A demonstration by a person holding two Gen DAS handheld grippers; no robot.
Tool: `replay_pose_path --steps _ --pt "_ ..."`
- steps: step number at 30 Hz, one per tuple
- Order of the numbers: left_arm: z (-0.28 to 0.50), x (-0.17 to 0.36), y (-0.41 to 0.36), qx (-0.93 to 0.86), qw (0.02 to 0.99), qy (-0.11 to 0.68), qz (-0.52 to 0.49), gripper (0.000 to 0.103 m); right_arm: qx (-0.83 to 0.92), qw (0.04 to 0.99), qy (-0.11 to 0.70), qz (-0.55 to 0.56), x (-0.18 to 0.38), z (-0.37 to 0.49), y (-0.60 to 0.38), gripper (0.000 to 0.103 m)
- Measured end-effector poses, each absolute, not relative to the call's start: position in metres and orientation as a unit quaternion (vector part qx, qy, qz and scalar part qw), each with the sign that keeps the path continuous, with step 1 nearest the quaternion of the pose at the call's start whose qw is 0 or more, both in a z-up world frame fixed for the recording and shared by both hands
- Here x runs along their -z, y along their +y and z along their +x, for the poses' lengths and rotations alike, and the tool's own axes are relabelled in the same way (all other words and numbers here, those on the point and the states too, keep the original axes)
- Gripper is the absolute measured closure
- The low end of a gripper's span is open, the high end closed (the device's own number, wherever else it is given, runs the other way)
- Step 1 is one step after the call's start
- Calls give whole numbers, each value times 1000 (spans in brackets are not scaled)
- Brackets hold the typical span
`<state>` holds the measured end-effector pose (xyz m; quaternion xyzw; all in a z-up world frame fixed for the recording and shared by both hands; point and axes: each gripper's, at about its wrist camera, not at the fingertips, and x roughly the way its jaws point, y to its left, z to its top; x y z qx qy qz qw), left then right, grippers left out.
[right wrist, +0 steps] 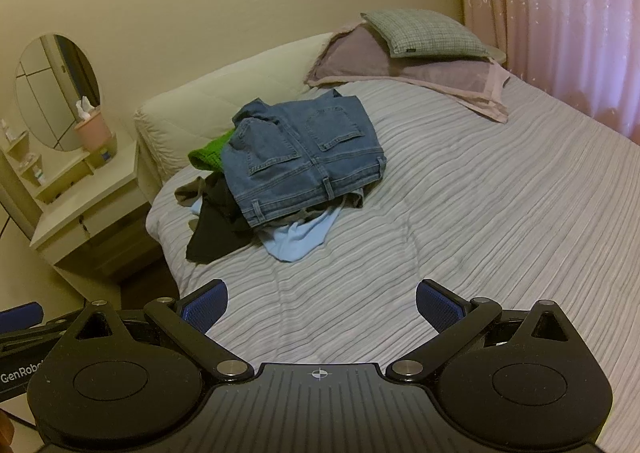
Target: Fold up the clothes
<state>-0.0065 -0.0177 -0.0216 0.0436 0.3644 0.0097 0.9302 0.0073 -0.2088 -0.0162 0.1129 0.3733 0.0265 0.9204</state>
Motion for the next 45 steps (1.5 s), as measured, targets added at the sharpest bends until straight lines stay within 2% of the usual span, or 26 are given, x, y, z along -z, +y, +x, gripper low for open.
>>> replay_pose_path --steps 45 --pt "9 9 -17 4 925 377 52 23 -21 918 376 125 23 10 -221 0"
